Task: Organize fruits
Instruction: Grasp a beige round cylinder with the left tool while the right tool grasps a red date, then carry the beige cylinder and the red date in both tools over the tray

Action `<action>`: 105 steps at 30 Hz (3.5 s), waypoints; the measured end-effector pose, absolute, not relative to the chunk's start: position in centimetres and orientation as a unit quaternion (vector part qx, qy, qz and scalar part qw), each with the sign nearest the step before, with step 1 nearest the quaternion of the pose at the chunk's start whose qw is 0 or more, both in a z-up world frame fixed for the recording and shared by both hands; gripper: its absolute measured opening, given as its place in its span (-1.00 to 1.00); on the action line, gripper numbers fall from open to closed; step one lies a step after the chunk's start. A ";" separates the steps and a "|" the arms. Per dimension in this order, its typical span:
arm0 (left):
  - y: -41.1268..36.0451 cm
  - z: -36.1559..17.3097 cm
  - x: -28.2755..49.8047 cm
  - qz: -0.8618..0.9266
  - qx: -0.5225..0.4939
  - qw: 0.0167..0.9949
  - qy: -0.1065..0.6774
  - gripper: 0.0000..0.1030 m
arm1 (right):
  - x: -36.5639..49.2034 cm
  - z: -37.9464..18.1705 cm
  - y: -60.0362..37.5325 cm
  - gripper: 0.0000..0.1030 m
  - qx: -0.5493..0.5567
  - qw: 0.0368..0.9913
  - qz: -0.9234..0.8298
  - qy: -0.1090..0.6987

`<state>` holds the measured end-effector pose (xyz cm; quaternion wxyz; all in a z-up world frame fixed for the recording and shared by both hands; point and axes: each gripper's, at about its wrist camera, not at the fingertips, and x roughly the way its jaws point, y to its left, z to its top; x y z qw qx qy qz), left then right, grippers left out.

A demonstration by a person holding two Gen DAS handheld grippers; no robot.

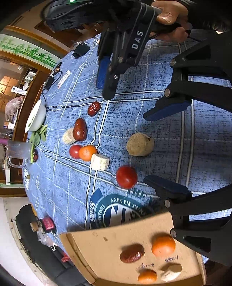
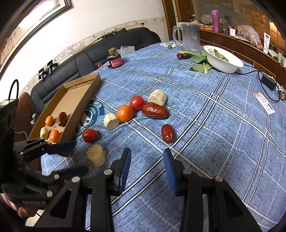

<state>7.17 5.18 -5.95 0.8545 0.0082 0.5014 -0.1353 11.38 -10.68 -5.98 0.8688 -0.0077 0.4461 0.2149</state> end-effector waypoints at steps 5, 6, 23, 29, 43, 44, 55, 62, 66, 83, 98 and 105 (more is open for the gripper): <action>4.3 -7.0 8.1 -0.136 0.016 0.851 0.507 0.21 | 13.4 -6.7 -10.5 -0.26 -0.009 0.868 0.213 0.448; 4.1 -7.2 8.2 -0.137 0.019 0.850 0.509 0.21 | 13.7 -6.8 -10.5 -0.27 -0.011 0.868 0.212 0.449; 3.7 -7.6 8.8 -0.136 0.042 0.856 0.497 -0.46 | 15.6 -8.3 -10.3 -0.56 -0.029 0.869 0.195 0.454; 3.9 -6.4 8.1 -0.138 0.042 0.863 0.485 -0.46 | 13.7 -6.5 -10.1 -0.57 -0.014 0.873 0.209 0.440; 6.9 -3.2 6.3 -0.125 0.030 0.882 0.454 -0.46 | 10.8 -3.9 -8.4 -0.57 -0.006 0.878 0.233 0.419; 7.3 -3.1 6.2 -0.123 0.028 0.883 0.452 -0.46 | 10.7 -3.9 -8.3 -0.57 -0.006 0.877 0.235 0.418; 10.1 -2.4 6.0 -0.100 0.013 0.890 0.444 -0.46 | 10.2 -3.2 -5.9 -0.58 -0.016 0.875 0.253 0.413; 11.6 -2.0 5.9 -0.088 0.006 0.894 0.440 -0.46 | 10.1 -2.8 -4.0 -0.58 -0.023 0.872 0.268 0.410; 12.5 -2.0 6.0 -0.080 0.003 0.895 0.439 -0.46 | 10.3 -2.6 -2.9 -0.58 -0.028 0.869 0.276 0.409; 16.9 -2.2 6.5 -0.046 -0.019 0.897 0.440 -0.45 | 11.2 -2.6 2.4 -0.58 -0.044 0.856 0.309 0.412; 23.4 -2.1 8.2 0.008 -0.044 0.899 0.435 -0.45 | 13.5 -3.4 9.6 -0.59 -0.059 0.834 0.355 0.419; 26.1 -2.5 9.8 0.029 -0.050 0.895 0.442 -0.45 | 15.0 -4.3 12.8 -0.59 -0.069 0.822 0.364 0.431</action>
